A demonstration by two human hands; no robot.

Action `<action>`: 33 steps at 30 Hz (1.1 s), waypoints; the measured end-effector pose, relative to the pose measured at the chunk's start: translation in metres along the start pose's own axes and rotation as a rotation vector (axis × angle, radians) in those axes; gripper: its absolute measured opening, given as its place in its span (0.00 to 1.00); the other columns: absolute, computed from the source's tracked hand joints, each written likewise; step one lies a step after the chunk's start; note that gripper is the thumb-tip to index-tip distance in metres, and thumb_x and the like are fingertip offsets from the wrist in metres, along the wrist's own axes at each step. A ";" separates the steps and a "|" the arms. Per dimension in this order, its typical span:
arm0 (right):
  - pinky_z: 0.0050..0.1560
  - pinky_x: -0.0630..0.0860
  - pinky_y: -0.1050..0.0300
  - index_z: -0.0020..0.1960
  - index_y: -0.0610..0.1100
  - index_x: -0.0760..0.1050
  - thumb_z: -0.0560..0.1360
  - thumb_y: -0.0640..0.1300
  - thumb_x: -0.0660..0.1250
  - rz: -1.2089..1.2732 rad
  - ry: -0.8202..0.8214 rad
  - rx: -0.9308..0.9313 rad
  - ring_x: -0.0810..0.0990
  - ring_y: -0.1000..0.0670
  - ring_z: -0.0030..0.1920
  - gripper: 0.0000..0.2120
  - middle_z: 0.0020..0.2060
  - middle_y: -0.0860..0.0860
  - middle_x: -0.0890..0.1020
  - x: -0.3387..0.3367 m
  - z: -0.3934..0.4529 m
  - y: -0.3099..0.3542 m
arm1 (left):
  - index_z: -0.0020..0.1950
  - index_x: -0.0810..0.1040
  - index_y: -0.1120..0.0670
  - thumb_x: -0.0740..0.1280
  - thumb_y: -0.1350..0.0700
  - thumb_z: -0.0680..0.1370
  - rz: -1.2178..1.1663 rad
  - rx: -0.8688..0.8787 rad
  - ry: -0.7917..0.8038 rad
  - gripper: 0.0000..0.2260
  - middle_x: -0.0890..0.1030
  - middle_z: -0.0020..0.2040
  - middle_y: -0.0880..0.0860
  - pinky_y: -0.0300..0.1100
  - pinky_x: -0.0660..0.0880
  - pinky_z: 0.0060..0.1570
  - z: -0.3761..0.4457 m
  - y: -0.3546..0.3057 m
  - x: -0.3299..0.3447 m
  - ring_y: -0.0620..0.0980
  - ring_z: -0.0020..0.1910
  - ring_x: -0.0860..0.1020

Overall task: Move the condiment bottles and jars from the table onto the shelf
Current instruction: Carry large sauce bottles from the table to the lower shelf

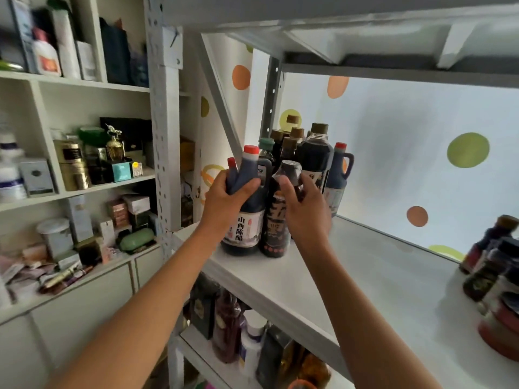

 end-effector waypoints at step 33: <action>0.56 0.75 0.54 0.70 0.44 0.67 0.74 0.48 0.73 -0.086 -0.065 0.100 0.78 0.47 0.60 0.28 0.61 0.48 0.79 0.082 -0.008 -0.030 | 0.72 0.61 0.51 0.75 0.47 0.71 0.210 0.025 0.007 0.35 0.74 0.65 0.51 0.40 0.74 0.54 0.041 0.078 -0.017 0.48 0.60 0.74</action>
Point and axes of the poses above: each hand's wrist, its own z-axis towards the middle knuckle, its own x-axis out of the palm, y = z × x, the point moved 3 cm from there along z, towards the middle knuckle
